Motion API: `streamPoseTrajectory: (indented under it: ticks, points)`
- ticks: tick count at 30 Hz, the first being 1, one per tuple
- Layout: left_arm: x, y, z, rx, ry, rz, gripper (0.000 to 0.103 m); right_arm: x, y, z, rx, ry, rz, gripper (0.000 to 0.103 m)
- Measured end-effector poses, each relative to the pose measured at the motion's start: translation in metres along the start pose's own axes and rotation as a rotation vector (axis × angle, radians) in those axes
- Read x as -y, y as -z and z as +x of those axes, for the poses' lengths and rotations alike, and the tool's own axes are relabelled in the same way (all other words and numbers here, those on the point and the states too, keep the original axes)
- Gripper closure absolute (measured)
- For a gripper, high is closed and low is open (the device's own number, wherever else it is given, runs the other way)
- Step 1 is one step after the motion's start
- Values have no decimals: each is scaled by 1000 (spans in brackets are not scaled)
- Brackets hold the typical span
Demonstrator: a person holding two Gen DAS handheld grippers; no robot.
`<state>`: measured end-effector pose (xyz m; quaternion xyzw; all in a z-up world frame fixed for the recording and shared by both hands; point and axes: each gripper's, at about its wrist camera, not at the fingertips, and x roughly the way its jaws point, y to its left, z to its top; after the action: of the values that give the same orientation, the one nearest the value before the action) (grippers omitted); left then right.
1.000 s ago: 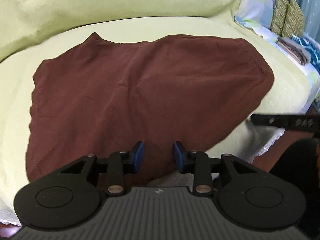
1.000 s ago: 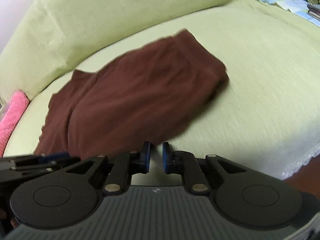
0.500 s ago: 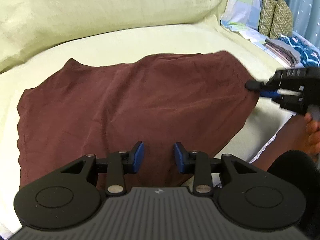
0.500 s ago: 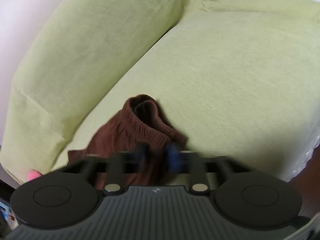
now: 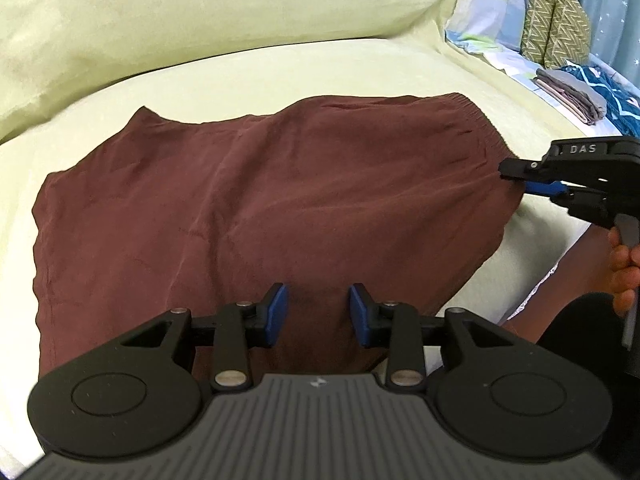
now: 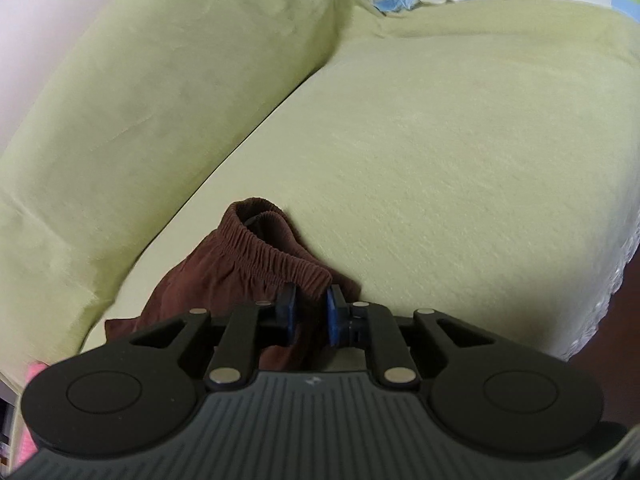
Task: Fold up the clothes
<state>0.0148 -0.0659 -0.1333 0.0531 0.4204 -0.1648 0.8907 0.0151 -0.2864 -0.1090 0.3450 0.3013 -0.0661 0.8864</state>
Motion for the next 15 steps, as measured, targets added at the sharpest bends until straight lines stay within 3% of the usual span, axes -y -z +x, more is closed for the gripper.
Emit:
streamPoseTrajectory:
  ticks: [1,2,3,5,7,8,10,12,15]
  points:
    - [0,0,-1,4,1,-2,62,-2,0,-2,2,6,-5,81]
    - [0,1,-2,7,5,-5,62,-5,-1,-6,19,11,-18,69]
    - [-1,2,-2,7,8,-9,61,-7,-2,-9,37,16,-31,66]
    - [0,4,1,-5,9,-10,60,-13,0,-11,59,27,-110,67]
    - [2,5,2,-7,2,0,60,-12,4,3,-25,130,-172,64]
    - [1,4,-1,-1,2,2,60,-10,3,3,-32,129,-156,64]
    - [-10,3,-17,33,5,-15,60,-8,0,-7,-10,105,-126,65]
    - [-39,-4,-39,69,1,-59,59,-22,-8,-26,68,77,-224,65]
    - [-66,-18,-48,80,-26,-59,58,-35,-20,-34,90,-6,-298,63]
